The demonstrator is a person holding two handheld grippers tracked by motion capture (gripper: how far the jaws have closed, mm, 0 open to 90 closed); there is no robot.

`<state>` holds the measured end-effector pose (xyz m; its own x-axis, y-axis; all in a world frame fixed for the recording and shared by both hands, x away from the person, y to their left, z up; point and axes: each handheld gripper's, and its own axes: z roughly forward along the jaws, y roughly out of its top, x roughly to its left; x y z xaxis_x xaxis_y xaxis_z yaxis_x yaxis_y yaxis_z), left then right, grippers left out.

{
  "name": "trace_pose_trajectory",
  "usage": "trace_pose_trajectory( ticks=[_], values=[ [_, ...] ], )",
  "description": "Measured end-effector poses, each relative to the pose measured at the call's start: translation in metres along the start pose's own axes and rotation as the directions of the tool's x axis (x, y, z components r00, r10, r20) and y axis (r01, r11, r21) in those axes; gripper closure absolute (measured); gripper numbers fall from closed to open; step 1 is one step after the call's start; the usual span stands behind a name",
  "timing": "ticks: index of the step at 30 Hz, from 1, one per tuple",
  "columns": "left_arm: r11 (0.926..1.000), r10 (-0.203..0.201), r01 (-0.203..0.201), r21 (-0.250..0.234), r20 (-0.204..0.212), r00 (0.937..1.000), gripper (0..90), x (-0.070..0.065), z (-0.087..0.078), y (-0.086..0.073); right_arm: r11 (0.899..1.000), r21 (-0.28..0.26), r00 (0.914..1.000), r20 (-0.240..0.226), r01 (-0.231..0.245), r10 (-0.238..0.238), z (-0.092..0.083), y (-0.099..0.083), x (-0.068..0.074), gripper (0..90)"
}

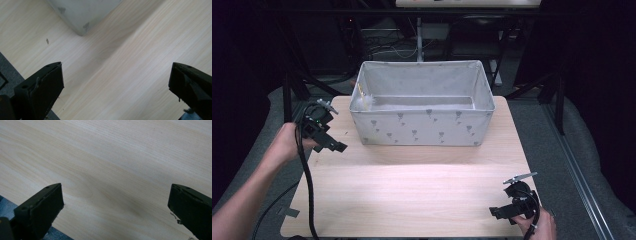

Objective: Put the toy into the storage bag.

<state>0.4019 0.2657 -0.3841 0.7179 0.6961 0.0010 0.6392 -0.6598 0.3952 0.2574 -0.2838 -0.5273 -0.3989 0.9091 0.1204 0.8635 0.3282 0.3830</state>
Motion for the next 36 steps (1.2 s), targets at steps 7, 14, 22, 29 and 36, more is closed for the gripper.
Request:
trace_pose_trajectory(
  ticks=[7, 14, 22, 29, 36],
  values=[
    [0.9997, -0.022, 0.022, -0.007, 0.006, 0.9997, 0.0, -0.016, 0.031, -0.032, 1.0, 0.002, 0.9999, 0.004, 0.012, -0.012, 0.0, 0.001, 0.0, 0.0],
    [0.9986, -0.053, 0.053, -0.009, 0.026, 0.9983, 0.0, -0.027, 0.061, -0.055, 1.0, 0.003, 0.9998, 0.005, 0.019, -0.019, -0.001, 0.001, 0.001, 0.0],
    [0.9951, -0.087, 0.088, -0.046, 0.022, 0.996, 0.0, -0.033, 0.087, -0.074, 1.0, -0.002, 0.9998, 0.015, 0.012, -0.012, -0.002, 0.0, -0.001, 0.0],
    [0.9958, -0.086, 0.087, -0.028, 0.044, 0.9954, 0.0, -0.033, 0.105, -0.085, 1.0, 0.006, 0.9997, 0.007, 0.022, -0.022, 0.0, 0.0, -0.001, 0.0],
    [0.9962, -0.087, 0.087, 0.008, 0.071, 0.9937, 0.0, -0.03, 0.121, -0.09, 1.0, 0.013, 0.9998, 0.005, 0.019, -0.019, 0.0, 0.0, -0.003, 0.0]
  ],
)
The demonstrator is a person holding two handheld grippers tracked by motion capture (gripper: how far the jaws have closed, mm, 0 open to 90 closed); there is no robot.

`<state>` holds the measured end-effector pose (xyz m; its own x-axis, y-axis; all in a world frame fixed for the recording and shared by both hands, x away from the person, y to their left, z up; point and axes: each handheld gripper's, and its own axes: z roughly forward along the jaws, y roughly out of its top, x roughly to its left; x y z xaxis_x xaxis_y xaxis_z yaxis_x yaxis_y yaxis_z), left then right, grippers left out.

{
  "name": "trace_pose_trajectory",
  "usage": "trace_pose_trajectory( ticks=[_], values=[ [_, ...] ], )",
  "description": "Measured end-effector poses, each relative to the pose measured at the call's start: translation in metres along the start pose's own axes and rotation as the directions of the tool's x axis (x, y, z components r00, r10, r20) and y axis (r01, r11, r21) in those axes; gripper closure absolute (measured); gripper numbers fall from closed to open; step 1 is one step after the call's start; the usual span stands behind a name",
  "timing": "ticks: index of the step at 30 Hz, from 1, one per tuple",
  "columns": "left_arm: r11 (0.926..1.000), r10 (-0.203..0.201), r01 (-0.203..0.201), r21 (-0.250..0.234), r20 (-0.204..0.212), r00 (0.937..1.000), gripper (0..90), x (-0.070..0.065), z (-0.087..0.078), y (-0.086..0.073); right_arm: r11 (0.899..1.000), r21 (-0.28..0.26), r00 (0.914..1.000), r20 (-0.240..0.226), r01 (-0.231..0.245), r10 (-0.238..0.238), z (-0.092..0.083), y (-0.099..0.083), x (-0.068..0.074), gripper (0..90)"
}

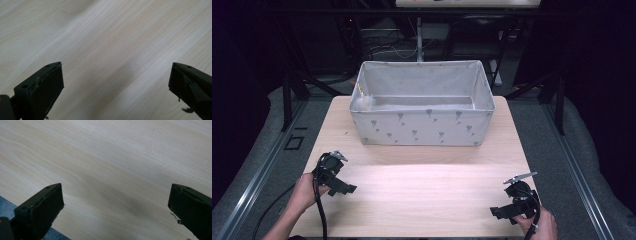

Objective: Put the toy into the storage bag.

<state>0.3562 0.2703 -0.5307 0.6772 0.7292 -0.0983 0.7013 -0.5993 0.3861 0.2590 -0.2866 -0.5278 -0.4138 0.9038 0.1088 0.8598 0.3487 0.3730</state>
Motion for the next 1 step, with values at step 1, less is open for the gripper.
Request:
trace_pose_trajectory(
  ticks=[1],
  values=[
    [1.0, 0.003, -0.003, -0.001, 0.005, 1.0, 0.0, 0.0006, 0.0006, 0.0, 1.0, -0.007, 1.0, -0.007, -0.001, 0.001, 0.0, -0.0003, -0.0005, 0.0]
  ],
)
